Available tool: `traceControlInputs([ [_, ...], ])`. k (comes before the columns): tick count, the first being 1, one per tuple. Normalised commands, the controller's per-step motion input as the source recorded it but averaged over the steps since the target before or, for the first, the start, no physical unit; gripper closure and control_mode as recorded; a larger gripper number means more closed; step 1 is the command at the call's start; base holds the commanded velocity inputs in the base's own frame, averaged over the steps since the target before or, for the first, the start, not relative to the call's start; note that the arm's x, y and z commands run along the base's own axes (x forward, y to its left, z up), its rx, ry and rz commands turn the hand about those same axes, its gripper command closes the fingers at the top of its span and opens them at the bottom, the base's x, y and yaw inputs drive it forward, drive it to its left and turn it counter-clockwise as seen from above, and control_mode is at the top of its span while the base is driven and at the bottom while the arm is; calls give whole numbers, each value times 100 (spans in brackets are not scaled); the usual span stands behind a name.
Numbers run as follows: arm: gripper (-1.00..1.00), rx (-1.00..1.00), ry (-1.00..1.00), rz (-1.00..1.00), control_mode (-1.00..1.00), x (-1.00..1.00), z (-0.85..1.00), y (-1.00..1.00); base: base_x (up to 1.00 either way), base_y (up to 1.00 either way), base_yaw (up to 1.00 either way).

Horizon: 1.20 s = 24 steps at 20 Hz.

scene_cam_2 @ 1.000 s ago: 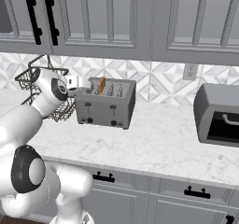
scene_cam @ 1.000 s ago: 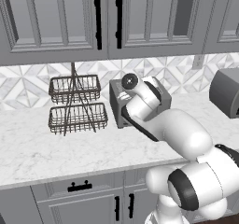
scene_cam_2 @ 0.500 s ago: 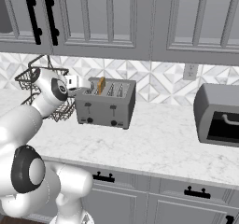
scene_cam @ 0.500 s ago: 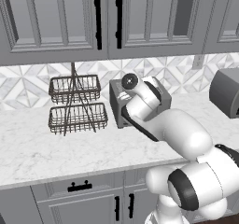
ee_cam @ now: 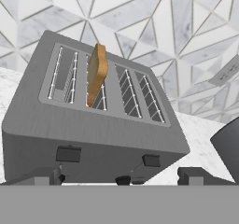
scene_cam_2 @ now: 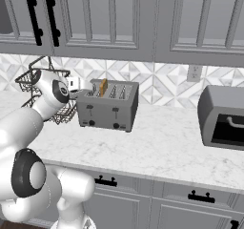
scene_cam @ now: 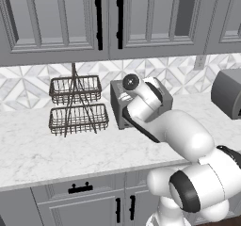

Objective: Start the toaster. Once the lever pops up, take the bread to the plate on the dining counter.

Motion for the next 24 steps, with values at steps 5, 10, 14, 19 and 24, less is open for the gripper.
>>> traceControlInputs([
  [5,-100,0,0,0,-100,0,0,-1,0,0,0],
  [10,-100,12,-3,0,-100,1,0,-20,0,0,0],
  [14,-100,33,0,0,-100,10,0,-31,0,0,0],
  [19,-100,33,0,0,-100,0,9,-23,0,0,0],
  [24,-100,11,1,0,-100,4,11,-11,0,0,0],
])
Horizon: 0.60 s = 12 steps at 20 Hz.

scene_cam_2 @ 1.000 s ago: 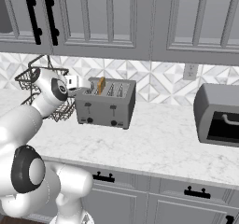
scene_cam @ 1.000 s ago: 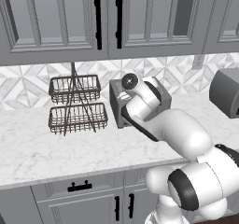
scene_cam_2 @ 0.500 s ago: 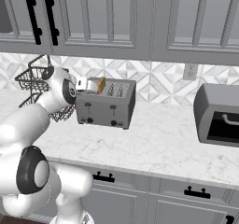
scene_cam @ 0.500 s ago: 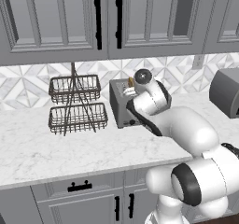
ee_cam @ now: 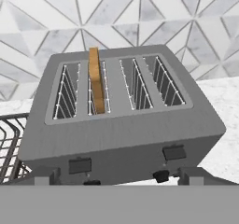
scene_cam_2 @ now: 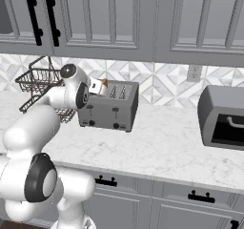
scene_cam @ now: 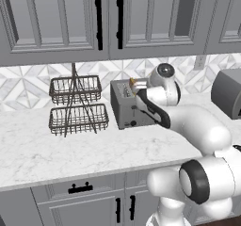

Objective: Start the toaster. Once the lever pops up, take the bread to the plate on the dining counter.

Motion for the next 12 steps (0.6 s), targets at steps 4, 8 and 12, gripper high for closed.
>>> traceControlInputs([
  [4,-100,2,1,2,-100,17,0,0,0,0,0],
  [8,-100,0,0,0,-100,31,0,2,0,0,0],
  [12,-100,0,0,3,-100,35,-7,12,0,0,0],
])
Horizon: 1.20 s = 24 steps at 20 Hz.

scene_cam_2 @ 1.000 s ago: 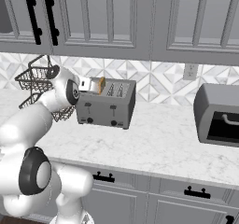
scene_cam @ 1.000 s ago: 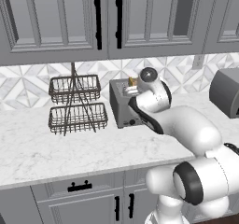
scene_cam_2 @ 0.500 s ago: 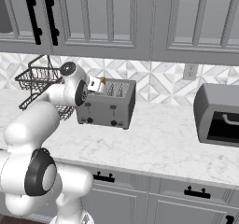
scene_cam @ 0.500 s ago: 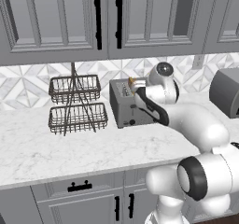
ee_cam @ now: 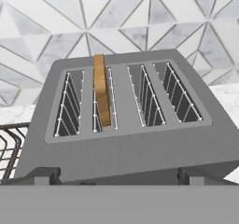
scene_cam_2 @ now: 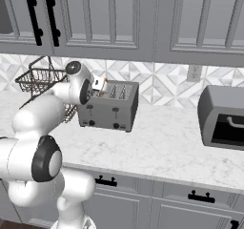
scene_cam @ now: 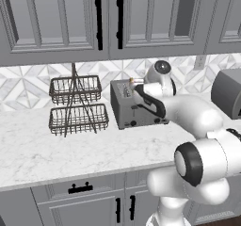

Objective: Start the toaster. Once the lever pops up, take the bread to the plate on the dining counter.

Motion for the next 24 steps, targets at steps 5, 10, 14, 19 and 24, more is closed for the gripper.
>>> traceControlInputs([
  [5,-100,0,-1,2,-100,29,-17,17,0,0,0],
  [10,-100,0,0,5,-100,16,-1,5,0,0,0],
  [14,-100,0,4,2,-100,11,0,0,0,0,0],
  [19,-100,0,5,0,-100,15,0,0,0,0,0],
  [24,-100,0,0,0,-100,21,-8,0,0,0,0],
])
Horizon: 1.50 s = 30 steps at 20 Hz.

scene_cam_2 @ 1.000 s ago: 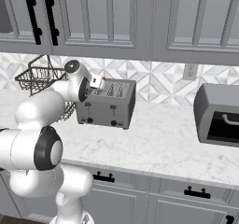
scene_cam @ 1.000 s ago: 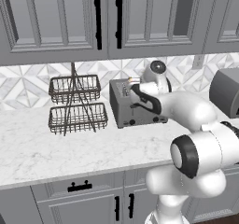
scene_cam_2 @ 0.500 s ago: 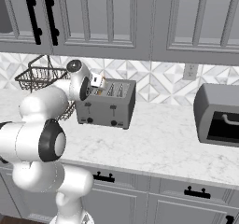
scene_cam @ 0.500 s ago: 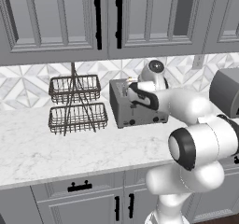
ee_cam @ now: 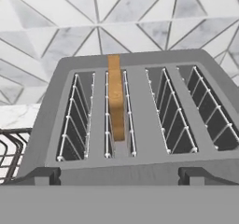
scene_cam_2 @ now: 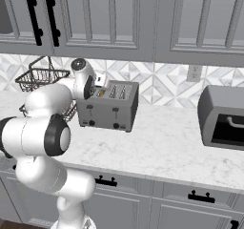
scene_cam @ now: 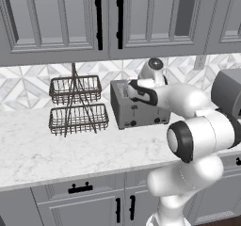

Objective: Start the toaster. Once the lever pops up, take the bread to the plate on the dining counter.

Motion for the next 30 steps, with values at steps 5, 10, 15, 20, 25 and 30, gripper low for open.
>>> traceControlInputs([
  [5,-100,0,0,0,-100,26,-12,0,0,0,0],
  [10,-100,0,0,0,-100,24,-17,0,0,0,0],
  [15,-100,0,0,0,-100,17,-15,0,0,0,0],
  [20,-100,0,0,0,-100,18,-11,1,0,0,0],
  [25,-100,0,0,0,-100,33,-6,5,0,0,0],
  [30,-100,0,0,0,-100,22,-6,2,0,0,0],
])
